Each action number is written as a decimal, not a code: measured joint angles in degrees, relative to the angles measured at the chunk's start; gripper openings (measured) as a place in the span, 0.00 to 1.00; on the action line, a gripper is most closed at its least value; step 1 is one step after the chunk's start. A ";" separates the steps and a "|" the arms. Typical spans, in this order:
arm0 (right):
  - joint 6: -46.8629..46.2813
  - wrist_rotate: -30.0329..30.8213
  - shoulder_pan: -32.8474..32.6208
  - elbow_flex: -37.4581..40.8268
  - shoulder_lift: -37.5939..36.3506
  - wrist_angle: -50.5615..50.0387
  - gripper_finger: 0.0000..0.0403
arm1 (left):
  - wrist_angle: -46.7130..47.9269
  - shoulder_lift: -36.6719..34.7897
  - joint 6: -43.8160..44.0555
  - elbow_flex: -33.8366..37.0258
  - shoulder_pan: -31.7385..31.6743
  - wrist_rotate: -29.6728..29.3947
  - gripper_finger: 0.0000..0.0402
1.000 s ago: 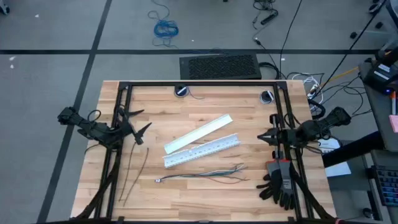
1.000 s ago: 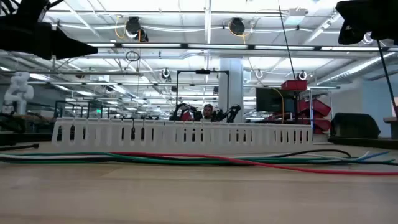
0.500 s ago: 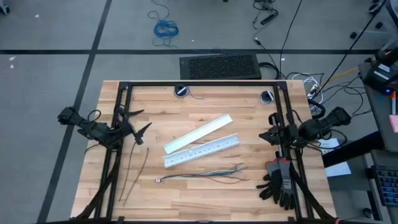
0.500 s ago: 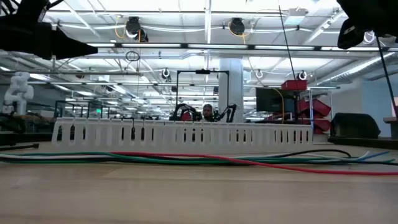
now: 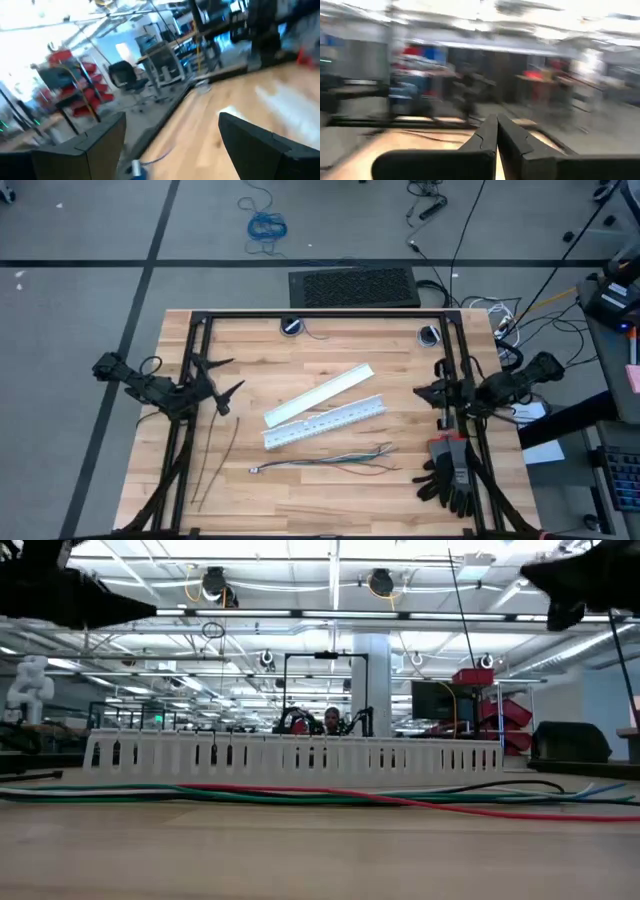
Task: Ziptie cables
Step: Wrap the cables together using a zip tie
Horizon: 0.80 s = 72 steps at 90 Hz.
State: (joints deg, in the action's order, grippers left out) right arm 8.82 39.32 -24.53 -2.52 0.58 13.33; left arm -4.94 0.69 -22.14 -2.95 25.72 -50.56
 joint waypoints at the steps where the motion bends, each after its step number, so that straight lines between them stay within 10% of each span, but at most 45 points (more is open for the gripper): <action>1: -0.43 1.43 0.16 0.00 0.00 -0.23 0.00 | 0.22 0.00 1.86 0.01 -0.01 0.28 0.78; 20: -7.63 3.92 5.21 0.00 2.34 -1.53 0.00 | 0.43 0.11 33.47 0.62 -0.46 7.33 0.78; 50: -23.60 2.66 17.44 0.00 18.06 0.82 0.00 | -7.56 0.37 17.27 0.66 -0.57 10.19 0.78; 72: -3.16 2.56 20.09 0.00 18.86 19.12 0.00 | -9.00 0.48 15.56 0.66 -1.07 9.97 0.78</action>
State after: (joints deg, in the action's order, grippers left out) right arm 5.66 41.89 -4.45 -2.52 19.44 32.45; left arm -13.94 1.17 -6.58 -2.28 24.65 -40.60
